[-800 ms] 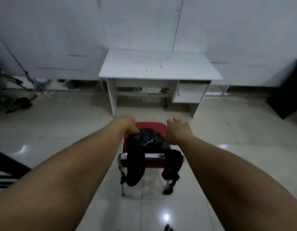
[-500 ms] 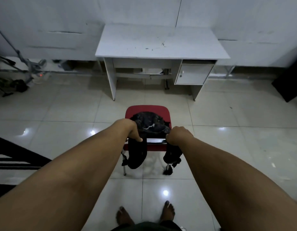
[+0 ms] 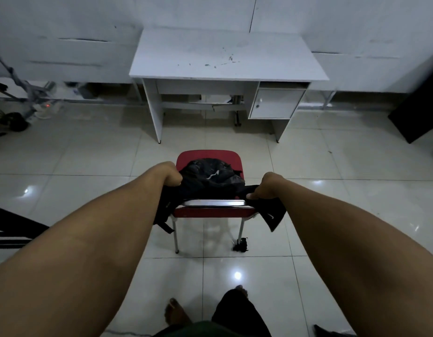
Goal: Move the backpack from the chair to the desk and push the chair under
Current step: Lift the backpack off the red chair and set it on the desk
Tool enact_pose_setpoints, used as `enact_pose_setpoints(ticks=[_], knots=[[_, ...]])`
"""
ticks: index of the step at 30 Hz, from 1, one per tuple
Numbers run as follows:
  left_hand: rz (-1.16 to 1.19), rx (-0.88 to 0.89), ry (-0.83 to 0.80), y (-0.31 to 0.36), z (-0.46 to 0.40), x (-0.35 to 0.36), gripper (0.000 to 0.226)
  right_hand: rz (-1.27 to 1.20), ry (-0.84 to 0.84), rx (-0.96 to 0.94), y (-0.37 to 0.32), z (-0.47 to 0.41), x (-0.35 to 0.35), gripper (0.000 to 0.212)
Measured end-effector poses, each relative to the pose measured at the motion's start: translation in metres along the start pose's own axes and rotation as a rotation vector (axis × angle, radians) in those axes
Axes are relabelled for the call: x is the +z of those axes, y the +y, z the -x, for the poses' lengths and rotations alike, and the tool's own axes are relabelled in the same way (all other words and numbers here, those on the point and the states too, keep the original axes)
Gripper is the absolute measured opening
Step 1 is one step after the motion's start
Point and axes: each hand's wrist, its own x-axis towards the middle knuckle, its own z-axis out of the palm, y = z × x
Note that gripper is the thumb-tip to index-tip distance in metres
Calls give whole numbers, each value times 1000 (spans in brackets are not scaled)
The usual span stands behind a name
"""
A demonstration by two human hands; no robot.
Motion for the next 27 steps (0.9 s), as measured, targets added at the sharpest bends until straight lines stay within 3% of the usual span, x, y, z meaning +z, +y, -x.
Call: enact_pose_setpoints(ticks=[6,10,16,22,27], knots=[[-43,-31,210,23,5,-34,28,30,26,-92,-11,-12,-45,61],[8,-50,285,54,4,-68,24,7,106,-205,-18,-25,-78,35],[213,-83,560,84,-9,-100,12,-257,235,-287,-18,-45,-132,21],[326,-61,591,122,-38,-138,15,-413,298,-263,-18,-72,-172,32],[129,-25,432,135,-53,-154,21,-511,276,-243,-17,-85,-186,28]])
